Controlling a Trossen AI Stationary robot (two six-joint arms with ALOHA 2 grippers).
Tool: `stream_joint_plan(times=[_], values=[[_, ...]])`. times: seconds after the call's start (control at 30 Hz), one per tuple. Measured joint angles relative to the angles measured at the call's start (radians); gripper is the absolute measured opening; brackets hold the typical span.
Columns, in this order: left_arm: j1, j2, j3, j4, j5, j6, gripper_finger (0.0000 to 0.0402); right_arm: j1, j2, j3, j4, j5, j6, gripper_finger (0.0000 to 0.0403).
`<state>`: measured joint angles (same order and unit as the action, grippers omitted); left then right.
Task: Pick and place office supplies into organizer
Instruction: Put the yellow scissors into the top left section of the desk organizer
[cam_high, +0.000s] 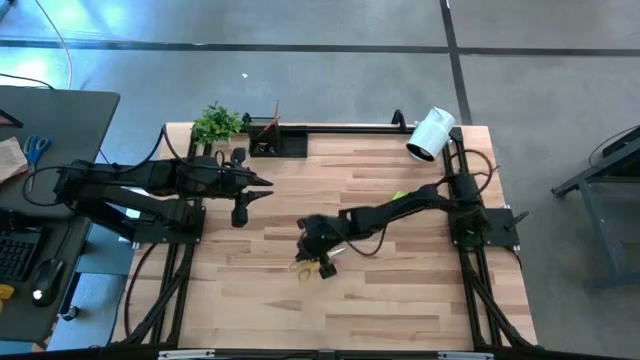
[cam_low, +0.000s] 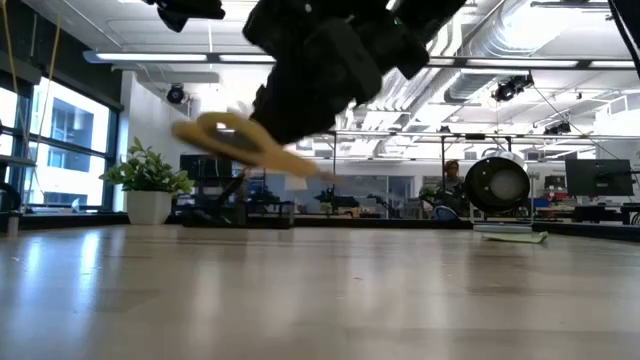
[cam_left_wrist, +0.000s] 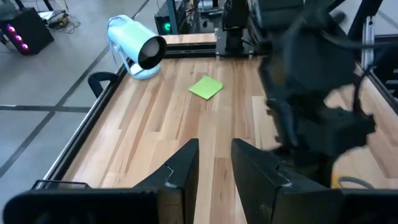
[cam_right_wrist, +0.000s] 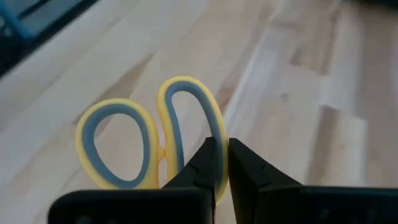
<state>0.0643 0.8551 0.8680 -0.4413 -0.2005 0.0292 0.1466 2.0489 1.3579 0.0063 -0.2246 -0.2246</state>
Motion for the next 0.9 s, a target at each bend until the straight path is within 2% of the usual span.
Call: stream_joint_plan(times=[0.1, 0.27, 0.33, 0.47, 0.6, 0.7, 0.8, 0.9], values=[[0.000, -0.025, 0.000, -0.009, 0.001, 0.000, 0.0083, -0.015, -0.060, -0.002, -0.011, 0.041, 0.007, 0.0007], [0.000, -0.050, 0.000, -0.033, 0.006, -0.007, 0.0083, -0.014, -0.206, -0.001, -0.039, 0.260, -0.045, 0.0007], [0.000, -0.058, 0.000, -0.056, 0.006, -0.009, 0.0083, -0.013, -0.273, -0.015, -0.046, 0.310, -0.051, 0.0007], [-0.001, -0.070, 0.000, -0.075, 0.006, -0.013, 0.0083, 0.011, -0.439, -0.178, 0.088, 0.406, -0.051, 0.0007], [-0.001, -0.068, -0.004, -0.040, 0.006, -0.014, 0.0083, 0.048, -0.605, -0.462, 0.374, 0.538, -0.035, 0.0006], [-0.001, -0.057, -0.044, 0.110, 0.047, 0.008, 0.0083, 0.071, -0.718, -0.652, 0.706, 0.648, -0.061, 0.0008], [-0.001, -0.027, -0.094, 0.289, 0.119, 0.053, 0.0083, 0.088, -0.803, -0.796, 1.013, 0.690, -0.146, 0.0008], [-0.001, 0.017, -0.131, 0.448, 0.159, 0.107, 0.0083, 0.094, -0.870, -0.900, 1.254, 0.685, -0.211, 0.0009]])
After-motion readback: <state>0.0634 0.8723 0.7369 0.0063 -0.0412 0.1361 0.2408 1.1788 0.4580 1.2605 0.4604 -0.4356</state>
